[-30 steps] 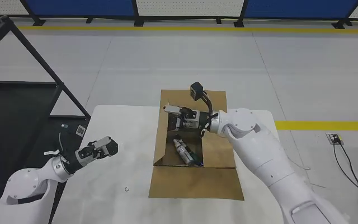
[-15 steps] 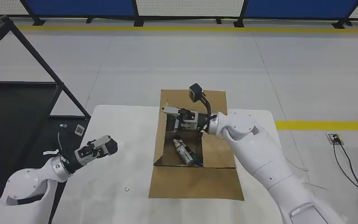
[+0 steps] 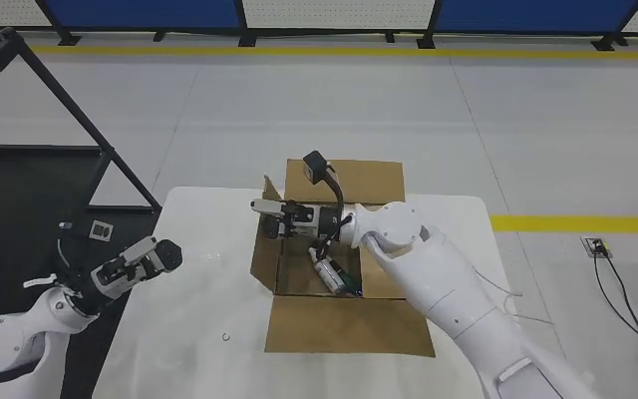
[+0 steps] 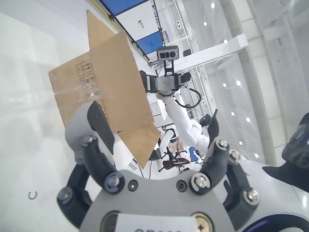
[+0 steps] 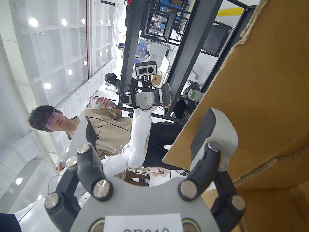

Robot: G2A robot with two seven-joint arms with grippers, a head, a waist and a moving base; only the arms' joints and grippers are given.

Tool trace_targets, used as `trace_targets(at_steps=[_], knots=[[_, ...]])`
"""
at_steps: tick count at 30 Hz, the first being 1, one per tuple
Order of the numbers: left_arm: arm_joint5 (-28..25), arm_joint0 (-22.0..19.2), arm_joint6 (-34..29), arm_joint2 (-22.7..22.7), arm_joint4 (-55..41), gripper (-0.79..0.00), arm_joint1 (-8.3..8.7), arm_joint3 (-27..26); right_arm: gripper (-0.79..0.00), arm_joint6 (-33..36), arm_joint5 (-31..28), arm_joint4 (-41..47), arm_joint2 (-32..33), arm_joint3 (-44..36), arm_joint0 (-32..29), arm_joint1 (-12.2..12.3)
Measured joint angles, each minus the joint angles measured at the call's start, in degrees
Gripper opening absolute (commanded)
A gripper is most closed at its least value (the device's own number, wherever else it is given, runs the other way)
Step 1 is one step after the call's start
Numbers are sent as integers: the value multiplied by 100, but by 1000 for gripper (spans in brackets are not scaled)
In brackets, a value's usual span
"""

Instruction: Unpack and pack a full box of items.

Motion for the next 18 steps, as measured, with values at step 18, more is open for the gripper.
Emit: trace_targets(at_steps=[18], knots=[[205,-607,626,1114,384,0,-74,271,0,168,-581,338,-432,1554,601,-812]])
